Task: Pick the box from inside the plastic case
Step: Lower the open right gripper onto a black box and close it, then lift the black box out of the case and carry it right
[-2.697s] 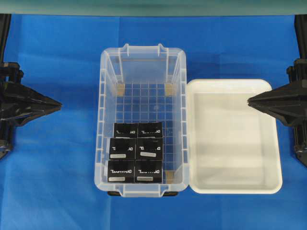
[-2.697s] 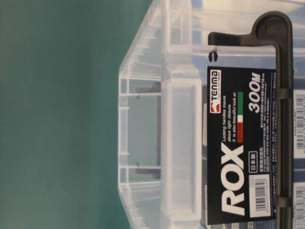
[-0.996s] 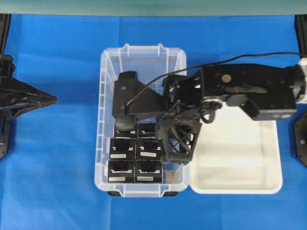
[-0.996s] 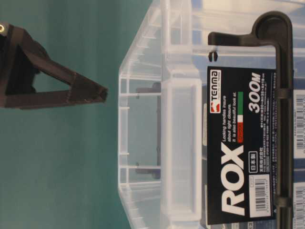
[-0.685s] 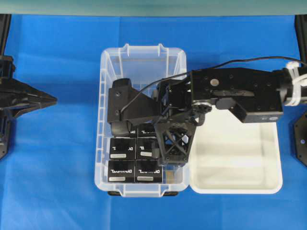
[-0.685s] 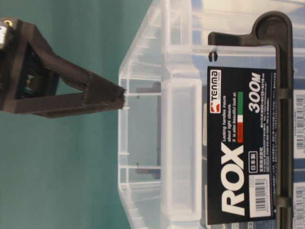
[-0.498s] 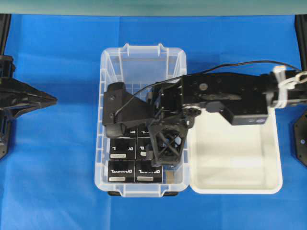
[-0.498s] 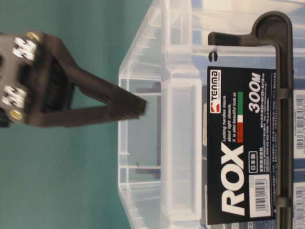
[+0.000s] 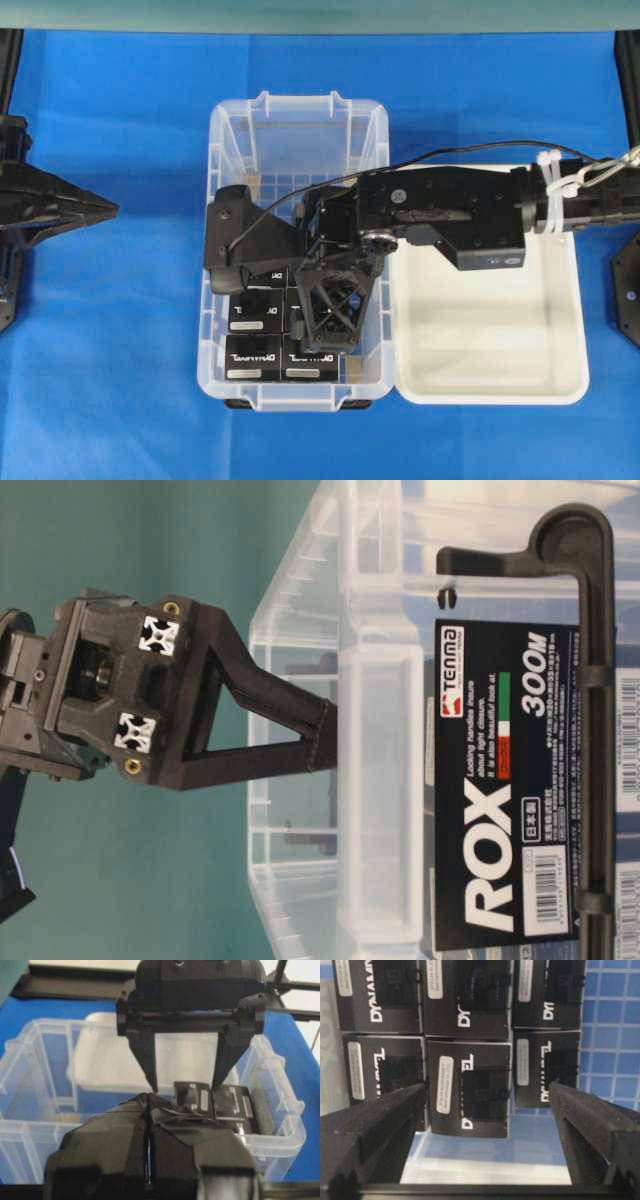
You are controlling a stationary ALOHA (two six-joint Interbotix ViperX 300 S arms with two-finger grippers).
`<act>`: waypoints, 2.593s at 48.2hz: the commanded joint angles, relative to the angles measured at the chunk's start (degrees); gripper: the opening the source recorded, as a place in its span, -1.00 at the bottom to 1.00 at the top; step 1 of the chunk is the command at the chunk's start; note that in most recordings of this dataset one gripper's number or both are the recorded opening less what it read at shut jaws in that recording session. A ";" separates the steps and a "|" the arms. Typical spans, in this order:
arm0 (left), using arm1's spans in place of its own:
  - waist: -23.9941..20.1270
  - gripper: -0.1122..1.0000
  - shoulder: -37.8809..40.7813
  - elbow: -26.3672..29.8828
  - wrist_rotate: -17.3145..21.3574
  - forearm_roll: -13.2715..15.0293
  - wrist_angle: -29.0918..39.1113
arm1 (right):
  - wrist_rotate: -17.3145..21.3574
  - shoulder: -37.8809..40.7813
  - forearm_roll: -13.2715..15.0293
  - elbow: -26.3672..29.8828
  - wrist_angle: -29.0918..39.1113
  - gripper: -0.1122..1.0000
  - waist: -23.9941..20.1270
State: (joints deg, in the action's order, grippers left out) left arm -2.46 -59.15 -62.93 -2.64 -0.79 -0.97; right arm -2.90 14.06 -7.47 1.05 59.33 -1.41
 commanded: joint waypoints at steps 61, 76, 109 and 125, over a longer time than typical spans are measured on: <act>-0.09 -0.89 -1.23 1.85 -0.97 -0.09 2.20 | -2.99 2.46 -0.62 -4.57 -4.92 0.99 1.05; -0.09 -0.89 -1.05 1.76 -2.29 -0.09 2.20 | -3.16 2.55 -0.62 -4.66 -5.01 0.97 0.97; -0.09 -0.89 -1.23 1.76 -2.29 -0.09 2.20 | -4.66 -0.62 1.85 5.19 6.68 0.31 4.39; -0.09 -0.89 -1.14 1.76 -2.29 -0.09 2.20 | -4.31 -7.47 1.85 12.74 15.29 0.31 8.35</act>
State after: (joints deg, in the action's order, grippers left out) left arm -2.46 -60.64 -62.58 -4.83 -0.79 1.49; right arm -7.29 8.70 -5.71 11.78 72.95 6.50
